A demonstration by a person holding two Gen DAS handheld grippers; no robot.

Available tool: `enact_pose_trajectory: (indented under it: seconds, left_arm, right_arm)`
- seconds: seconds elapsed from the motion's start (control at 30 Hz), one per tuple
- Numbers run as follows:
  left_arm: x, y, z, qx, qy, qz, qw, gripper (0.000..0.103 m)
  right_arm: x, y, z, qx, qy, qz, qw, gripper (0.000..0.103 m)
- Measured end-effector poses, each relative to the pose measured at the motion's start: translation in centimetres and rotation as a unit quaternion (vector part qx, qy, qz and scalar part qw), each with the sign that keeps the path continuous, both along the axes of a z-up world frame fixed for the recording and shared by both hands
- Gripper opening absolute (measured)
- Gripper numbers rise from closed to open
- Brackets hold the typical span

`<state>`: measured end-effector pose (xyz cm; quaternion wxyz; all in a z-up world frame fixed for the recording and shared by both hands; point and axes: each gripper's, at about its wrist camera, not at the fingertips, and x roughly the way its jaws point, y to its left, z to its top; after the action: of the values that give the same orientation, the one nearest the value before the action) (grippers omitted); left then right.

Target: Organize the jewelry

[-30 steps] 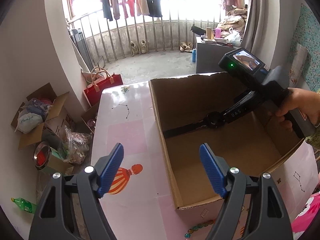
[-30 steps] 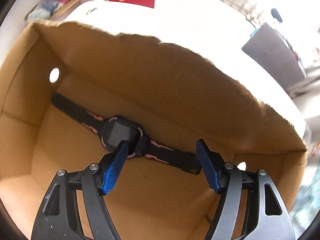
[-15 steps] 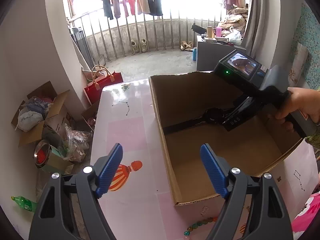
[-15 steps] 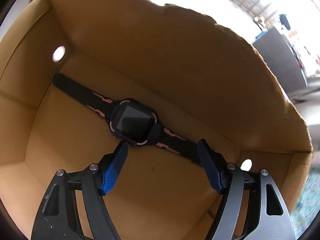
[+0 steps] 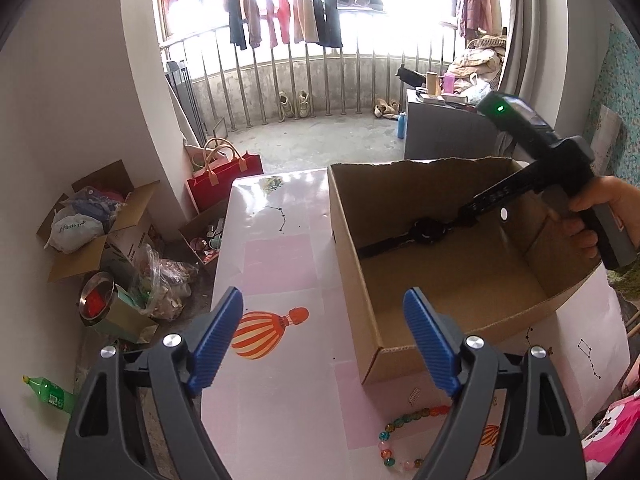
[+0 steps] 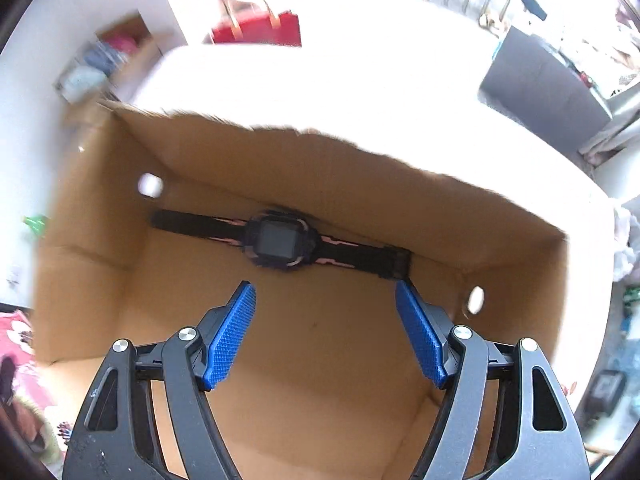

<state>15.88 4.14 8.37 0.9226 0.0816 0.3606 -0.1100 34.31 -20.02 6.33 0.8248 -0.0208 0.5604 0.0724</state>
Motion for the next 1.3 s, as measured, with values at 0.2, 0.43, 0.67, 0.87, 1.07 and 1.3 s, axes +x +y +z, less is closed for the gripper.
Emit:
enact_pose_trajectory:
  seconds: [0.2, 0.43, 0.67, 0.87, 1.07, 1.3]
  left_arm:
    - [-4.4, 1.6, -0.1, -0.019, 0.003, 0.007, 0.9998, 0.088]
    - [-9.4, 1.5, -4.5, -0.029, 0.059, -0.002, 0.9979, 0.093]
    - [-11.9, -1.3, -10.2, 0.012, 0.121, -0.02, 0.9923, 0.093]
    - [-12.0, -2.1, -12.9, 0.037, 0.14, -0.016, 0.9893, 0.093]
    - [-11.8, -1.5, -13.9, 0.026, 0.151, -0.007, 0.9882, 0.098]
    - [-11.5, -1.3, -13.9, 0.015, 0.152, 0.001, 0.9882, 0.099]
  right_arm:
    - [-9.7, -3.7, 7.9, 0.082, -0.134, -0.002, 0.988, 0.083]
    - [-21.6, -7.7, 5.1, 0.134, -0.181, -0.046, 0.973, 0.091]
    - [-27.3, -5.4, -5.0, 0.133, -0.101, -0.103, 0.981, 0.091]
    - [-29.0, -2.5, -7.4, 0.085, -0.102, -0.103, 0.986, 0.091]
    - [-29.7, 0.1, -9.6, -0.019, -0.134, -0.083, 0.987, 0.094]
    - [-30.4, -0.5, -9.1, -0.012, -0.141, -0.085, 0.986, 0.095]
